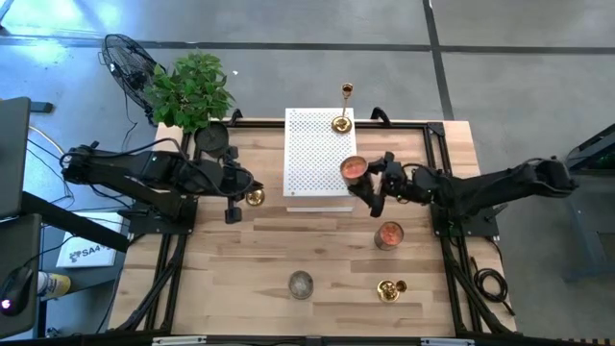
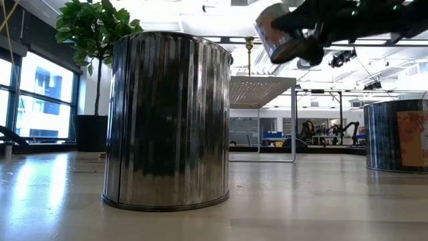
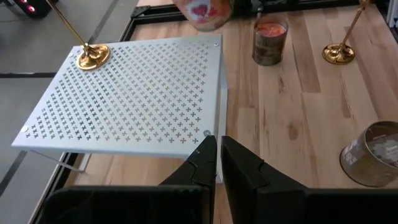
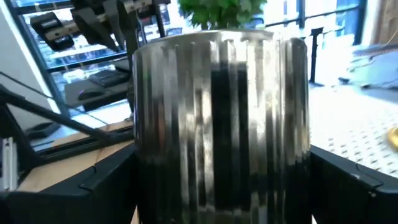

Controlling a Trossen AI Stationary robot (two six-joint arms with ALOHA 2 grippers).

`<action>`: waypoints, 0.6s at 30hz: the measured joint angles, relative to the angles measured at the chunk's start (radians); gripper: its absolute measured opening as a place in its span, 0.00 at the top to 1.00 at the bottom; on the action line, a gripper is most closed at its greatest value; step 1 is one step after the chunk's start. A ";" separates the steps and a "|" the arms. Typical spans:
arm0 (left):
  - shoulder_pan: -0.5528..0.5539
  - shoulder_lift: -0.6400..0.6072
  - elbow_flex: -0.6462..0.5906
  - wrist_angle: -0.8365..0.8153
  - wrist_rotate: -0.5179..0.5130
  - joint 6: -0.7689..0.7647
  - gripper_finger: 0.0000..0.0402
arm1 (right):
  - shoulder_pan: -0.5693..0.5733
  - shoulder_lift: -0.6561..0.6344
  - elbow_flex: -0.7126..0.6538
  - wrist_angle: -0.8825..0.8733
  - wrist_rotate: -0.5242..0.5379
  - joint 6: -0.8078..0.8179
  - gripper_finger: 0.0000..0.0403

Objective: Pick & Place candle stick holders
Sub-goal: Put the left orange scented candle on the shelf

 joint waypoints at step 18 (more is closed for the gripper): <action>0.000 0.040 0.000 0.006 -0.002 0.000 0.95 | -0.121 0.214 0.038 0.106 -0.121 0.001 0.13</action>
